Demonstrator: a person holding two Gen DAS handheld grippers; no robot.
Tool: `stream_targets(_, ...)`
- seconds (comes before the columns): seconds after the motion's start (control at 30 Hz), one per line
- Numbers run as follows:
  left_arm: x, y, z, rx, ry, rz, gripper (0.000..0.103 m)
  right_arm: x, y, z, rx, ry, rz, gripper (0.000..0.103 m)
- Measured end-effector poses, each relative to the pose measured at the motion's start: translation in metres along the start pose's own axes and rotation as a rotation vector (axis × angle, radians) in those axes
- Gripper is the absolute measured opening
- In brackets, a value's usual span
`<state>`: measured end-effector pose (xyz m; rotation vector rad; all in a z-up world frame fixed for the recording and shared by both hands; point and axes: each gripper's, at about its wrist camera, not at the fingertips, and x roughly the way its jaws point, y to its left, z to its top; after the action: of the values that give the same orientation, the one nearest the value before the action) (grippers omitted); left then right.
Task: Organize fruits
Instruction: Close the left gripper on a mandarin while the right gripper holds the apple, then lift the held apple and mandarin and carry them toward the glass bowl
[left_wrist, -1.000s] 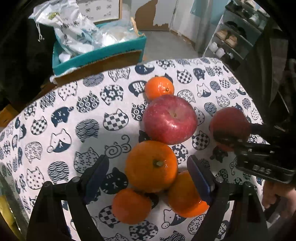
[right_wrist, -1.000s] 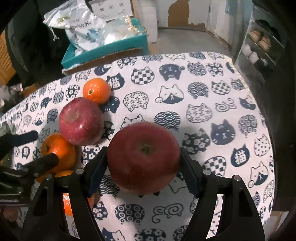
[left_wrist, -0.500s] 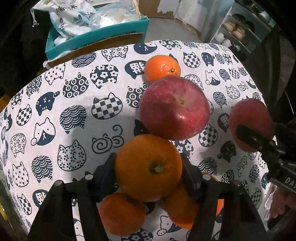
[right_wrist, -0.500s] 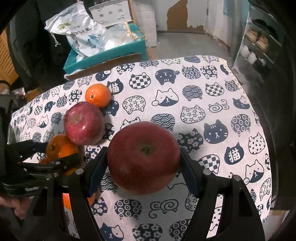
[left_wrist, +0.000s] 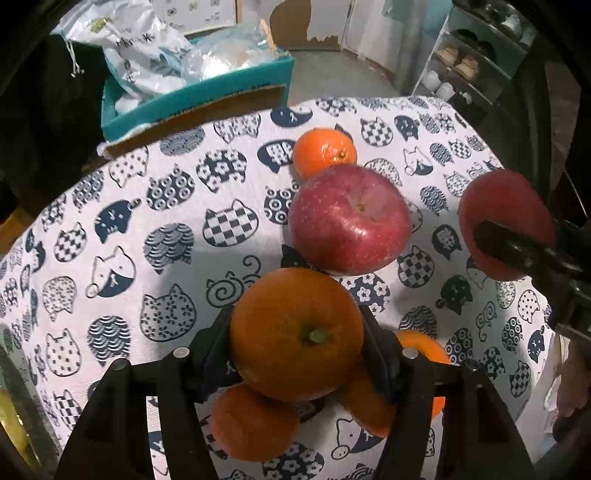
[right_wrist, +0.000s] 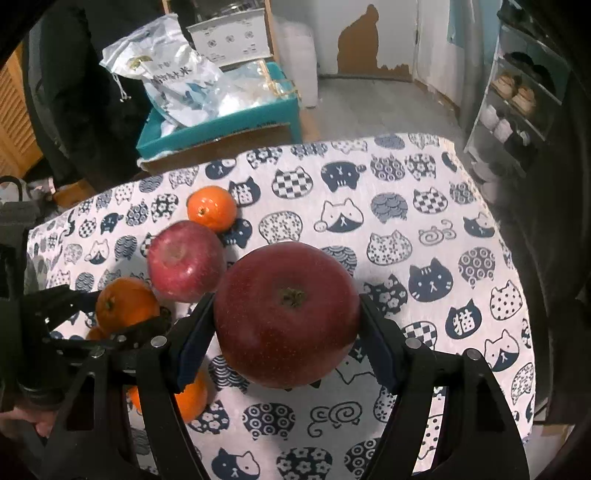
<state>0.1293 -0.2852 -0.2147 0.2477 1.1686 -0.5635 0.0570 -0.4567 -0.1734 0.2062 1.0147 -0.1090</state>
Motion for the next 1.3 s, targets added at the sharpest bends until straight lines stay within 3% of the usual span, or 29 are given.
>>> stream_targets(0.63,-0.102,0.020,-0.002,-0.026,-0.217,0.043,0.065,-0.073,0.041,0.023,-0.061,-0.177,0.015,0.074)
stream_targets(1.3,-0.197,0.052,-0.019,-0.084,-0.373,0.050,0.065,-0.148,0.094,0.043,-0.118,-0.316,0.079,0.074)
